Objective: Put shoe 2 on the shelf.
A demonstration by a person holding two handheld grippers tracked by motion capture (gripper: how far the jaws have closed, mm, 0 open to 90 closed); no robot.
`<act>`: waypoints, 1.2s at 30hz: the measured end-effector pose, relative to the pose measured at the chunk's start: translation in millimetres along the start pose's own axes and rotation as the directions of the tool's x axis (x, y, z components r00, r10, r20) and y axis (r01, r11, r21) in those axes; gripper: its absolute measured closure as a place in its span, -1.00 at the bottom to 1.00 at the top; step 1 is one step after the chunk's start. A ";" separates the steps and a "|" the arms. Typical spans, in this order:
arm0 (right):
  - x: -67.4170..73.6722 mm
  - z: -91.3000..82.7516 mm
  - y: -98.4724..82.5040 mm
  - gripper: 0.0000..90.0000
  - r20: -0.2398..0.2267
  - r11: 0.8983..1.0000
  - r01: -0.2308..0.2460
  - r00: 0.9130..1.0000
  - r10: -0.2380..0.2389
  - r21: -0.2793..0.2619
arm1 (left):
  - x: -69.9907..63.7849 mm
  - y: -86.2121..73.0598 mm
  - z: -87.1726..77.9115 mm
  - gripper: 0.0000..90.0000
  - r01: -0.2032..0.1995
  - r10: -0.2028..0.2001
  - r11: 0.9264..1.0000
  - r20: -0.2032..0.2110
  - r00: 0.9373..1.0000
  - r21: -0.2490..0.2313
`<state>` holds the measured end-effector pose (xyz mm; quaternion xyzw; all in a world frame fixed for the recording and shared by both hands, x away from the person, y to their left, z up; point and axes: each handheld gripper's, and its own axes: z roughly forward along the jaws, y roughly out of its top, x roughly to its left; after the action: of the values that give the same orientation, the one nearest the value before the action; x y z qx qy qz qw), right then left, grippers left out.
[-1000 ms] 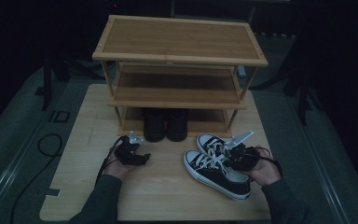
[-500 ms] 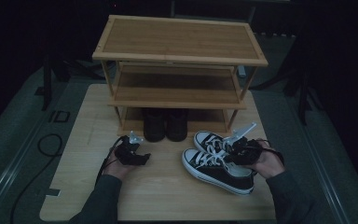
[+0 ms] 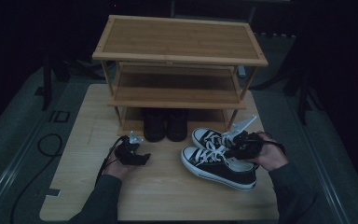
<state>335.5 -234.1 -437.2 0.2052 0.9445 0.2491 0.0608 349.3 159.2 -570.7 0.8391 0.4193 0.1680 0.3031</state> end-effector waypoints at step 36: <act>9.7 -42.4 41.4 0.91 -0.088 0.953 0.248 0.960 -0.266 -0.175 | -0.4 0.0 0.6 -0.29 0.002 -0.002 1.000 0.000 1.000 -0.008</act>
<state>332.3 -216.1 -380.0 0.0607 0.9416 0.3263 0.0569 349.3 158.7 -571.1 0.8375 0.4196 0.1692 0.3065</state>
